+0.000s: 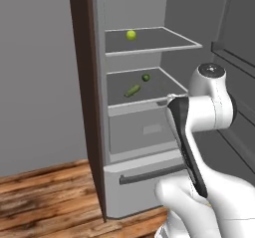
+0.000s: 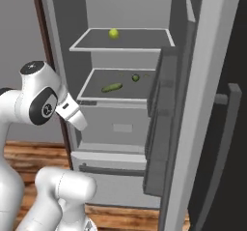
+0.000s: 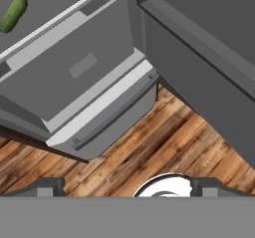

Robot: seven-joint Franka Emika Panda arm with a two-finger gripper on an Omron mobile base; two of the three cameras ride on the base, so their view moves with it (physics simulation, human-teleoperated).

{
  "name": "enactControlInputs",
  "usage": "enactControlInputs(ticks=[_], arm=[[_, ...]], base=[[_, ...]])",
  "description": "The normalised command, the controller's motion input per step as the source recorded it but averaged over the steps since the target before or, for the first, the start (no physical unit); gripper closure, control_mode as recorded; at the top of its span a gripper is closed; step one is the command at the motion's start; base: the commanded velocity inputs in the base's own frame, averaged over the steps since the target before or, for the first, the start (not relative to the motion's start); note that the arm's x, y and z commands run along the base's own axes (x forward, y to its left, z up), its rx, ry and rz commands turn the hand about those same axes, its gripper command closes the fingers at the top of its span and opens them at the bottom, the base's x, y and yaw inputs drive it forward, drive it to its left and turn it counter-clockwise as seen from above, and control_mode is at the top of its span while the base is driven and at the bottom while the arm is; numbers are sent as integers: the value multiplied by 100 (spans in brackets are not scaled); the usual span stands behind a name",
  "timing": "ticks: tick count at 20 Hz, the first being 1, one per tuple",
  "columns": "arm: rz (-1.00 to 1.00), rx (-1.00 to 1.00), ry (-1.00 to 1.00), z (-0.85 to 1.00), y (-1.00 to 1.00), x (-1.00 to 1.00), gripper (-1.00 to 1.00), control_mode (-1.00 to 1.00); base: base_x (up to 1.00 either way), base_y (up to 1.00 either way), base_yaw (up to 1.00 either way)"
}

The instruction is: Place the cucumber in the correct fridge rack based on whether it is a fruit or vegetable. Finally, close the fridge door.

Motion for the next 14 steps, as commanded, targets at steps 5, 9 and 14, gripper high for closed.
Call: enactControlInputs(ticks=[5,9,14], arm=[[0,0,0,0,0,0,-100,100],[0,0,0,0,0,0,-100,100],[0,0,0,0,0,0,-100,100]], base=[[-57,22,0],[-47,46,0],[-44,46,0]])
